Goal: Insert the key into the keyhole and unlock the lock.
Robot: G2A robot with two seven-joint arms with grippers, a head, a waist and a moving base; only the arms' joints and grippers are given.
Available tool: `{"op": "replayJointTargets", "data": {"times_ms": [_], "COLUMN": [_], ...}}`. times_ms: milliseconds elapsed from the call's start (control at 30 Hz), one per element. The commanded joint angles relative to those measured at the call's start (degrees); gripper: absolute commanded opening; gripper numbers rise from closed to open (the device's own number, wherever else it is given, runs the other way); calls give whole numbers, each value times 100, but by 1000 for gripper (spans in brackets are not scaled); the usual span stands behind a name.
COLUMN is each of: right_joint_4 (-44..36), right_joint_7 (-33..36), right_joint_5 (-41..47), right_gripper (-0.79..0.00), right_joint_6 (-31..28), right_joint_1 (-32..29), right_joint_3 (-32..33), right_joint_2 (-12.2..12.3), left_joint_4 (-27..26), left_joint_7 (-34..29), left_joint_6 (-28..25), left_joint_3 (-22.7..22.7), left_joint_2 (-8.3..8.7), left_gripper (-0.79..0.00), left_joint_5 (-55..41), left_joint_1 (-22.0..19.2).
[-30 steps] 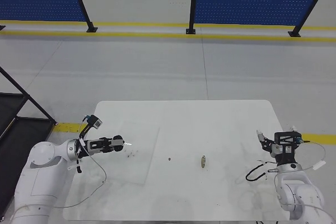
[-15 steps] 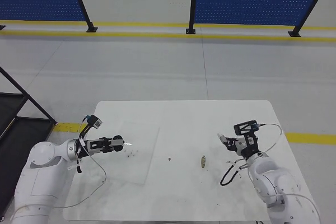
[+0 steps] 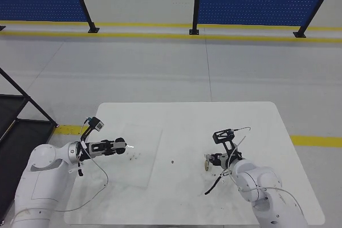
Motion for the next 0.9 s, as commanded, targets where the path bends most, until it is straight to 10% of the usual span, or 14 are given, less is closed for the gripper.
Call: {"op": "replayJointTargets", "data": {"times_ms": [0, 400, 867], "right_joint_4": [-3, -49, 251], "right_joint_7": [-10, 56, 3004], "right_joint_5": [-9, -69, -487], "right_gripper": [0, 0, 0], "right_joint_6": [-44, -125, 860], "right_joint_1": [-4, 26, 1449], "right_joint_3": [5, -111, -1129], "right_joint_2": [2, -7, -286], "left_joint_4": [0, 0, 0], "left_joint_7": [0, 0, 0], "left_joint_6": [0, 0, 0], "left_joint_3": [0, 0, 0], "left_joint_2": [0, 0, 0], "left_gripper": [-785, -785, -785], "left_joint_5": [0, 0, 0], "left_joint_1": [0, 0, 0]}}
